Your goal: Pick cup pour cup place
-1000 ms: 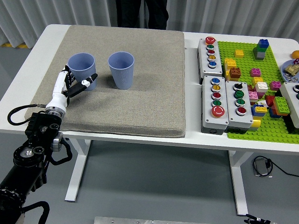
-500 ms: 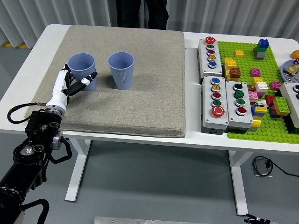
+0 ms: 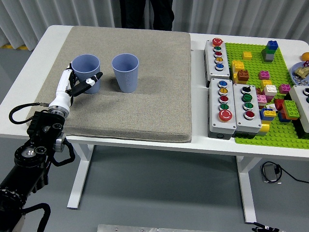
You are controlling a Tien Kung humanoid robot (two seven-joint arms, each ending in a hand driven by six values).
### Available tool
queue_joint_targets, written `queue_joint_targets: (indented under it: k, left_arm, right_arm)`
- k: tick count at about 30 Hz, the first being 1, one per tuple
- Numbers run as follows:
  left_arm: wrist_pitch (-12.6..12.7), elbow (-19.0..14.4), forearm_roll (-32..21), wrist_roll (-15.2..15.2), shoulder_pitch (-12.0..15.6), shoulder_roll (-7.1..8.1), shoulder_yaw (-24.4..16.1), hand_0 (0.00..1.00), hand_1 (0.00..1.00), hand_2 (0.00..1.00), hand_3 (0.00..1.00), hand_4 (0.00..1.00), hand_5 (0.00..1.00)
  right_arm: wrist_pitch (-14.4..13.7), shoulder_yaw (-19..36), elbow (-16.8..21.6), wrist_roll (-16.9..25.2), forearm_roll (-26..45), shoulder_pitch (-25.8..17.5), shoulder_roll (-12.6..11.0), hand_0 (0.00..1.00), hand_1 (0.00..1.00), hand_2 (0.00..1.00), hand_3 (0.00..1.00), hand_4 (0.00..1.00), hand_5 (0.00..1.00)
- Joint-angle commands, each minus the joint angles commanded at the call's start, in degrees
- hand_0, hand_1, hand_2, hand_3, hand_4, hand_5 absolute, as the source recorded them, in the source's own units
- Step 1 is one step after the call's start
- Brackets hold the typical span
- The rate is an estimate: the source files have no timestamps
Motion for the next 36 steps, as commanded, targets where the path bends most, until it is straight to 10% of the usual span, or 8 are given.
queue_joint_targets:
  k: [36]
  left_arm:
    - [1.1,2.1,-0.1,0.0,-0.3,0.26,-0.1,0.875,0.891,0.998,0.998,0.953,0.383]
  right_arm:
    - [0.0,-0.2,0.0,0.1,0.4,0.4,0.0,0.662,0.649,0.665,0.633,0.489,0.132]
